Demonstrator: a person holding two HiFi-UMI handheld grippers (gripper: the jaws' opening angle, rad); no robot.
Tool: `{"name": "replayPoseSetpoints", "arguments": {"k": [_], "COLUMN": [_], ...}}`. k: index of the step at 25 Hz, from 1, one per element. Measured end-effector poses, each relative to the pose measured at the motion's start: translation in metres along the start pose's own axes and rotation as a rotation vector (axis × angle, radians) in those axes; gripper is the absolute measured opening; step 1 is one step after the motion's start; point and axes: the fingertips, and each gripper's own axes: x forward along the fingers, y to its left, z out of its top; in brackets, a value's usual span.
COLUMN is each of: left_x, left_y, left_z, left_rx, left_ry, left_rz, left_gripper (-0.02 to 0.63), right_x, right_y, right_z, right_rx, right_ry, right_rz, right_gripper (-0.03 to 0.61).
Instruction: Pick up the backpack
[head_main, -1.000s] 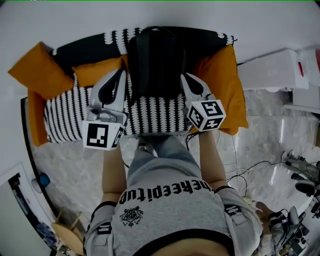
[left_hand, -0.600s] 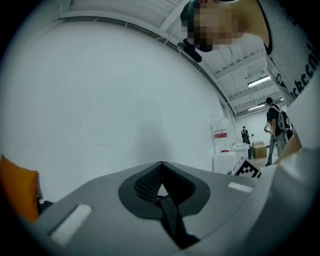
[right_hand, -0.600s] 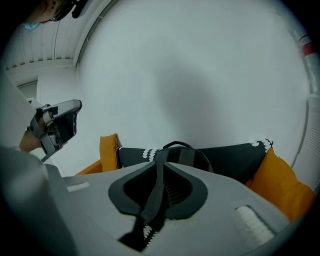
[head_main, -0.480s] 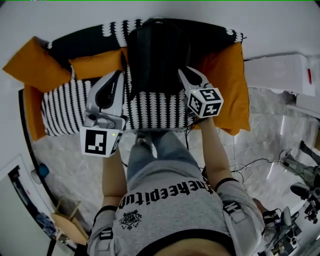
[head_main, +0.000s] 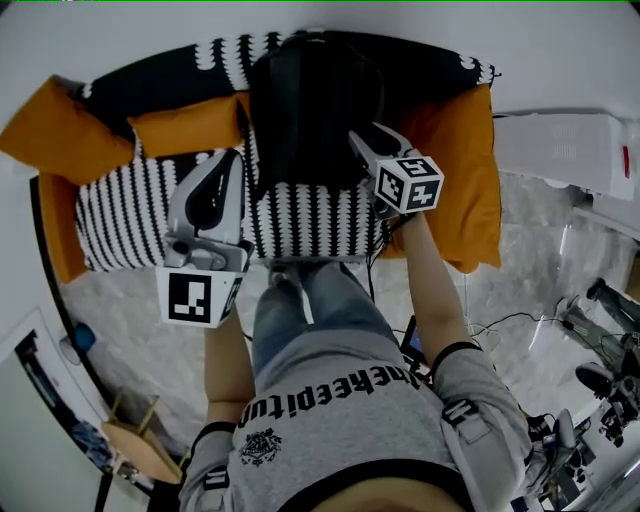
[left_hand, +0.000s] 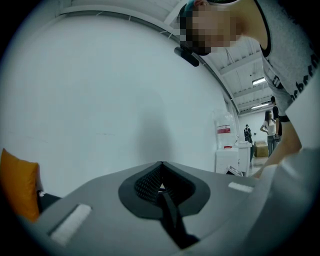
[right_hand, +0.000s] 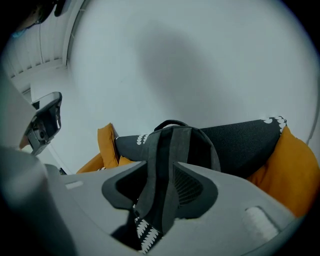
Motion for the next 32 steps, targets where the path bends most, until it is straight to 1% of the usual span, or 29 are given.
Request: {"name": "replayPoseSetpoints", "arguments": {"k": [4,12,21,24,29,31,32], "left_x": [0.006,0.013,0.004,0.001,-0.004,-0.006,-0.007], "left_y": [0.001,0.005,0.013,0.016,0.020,0.021,0.021], "left_z": [-0.003,-0.012,-0.025,-0.027,-0.031,-0.033,-0.034], "left_rx": [-0.016,-0.012,-0.013,-0.013,-0.012,-0.012,-0.011], "left_ry": [-0.003,0.017,0.053,0.056,0.060,0.066,0.070], "left_rz": [0.005,0.020,0.049,0.057,0.078,0.085,0.088], "left_gripper": [0.015,0.016,0.017,0.017,0.016,0.017,0.017], "right_x": [0.017,0.058,0.094,0.100,0.103,0.107,0.109], "right_y": [-0.022,-0.050,-0.054,-0.056,-0.056,-0.056,-0.058], "right_z": [0.005,0.024,0.035,0.034,0.033,0.030,0.027], "right_rx": [0.024,0.023,0.012,0.009,0.037,0.016,-0.005], "right_ry": [0.010,0.039,0.062,0.068,0.066,0.087,0.100], "right_rz": [-0.003,0.022,0.081,0.083,0.119,0.122,0.110], "right_gripper": [0.178,0.190,0.192,0.192,0.192,0.192,0.192]}}
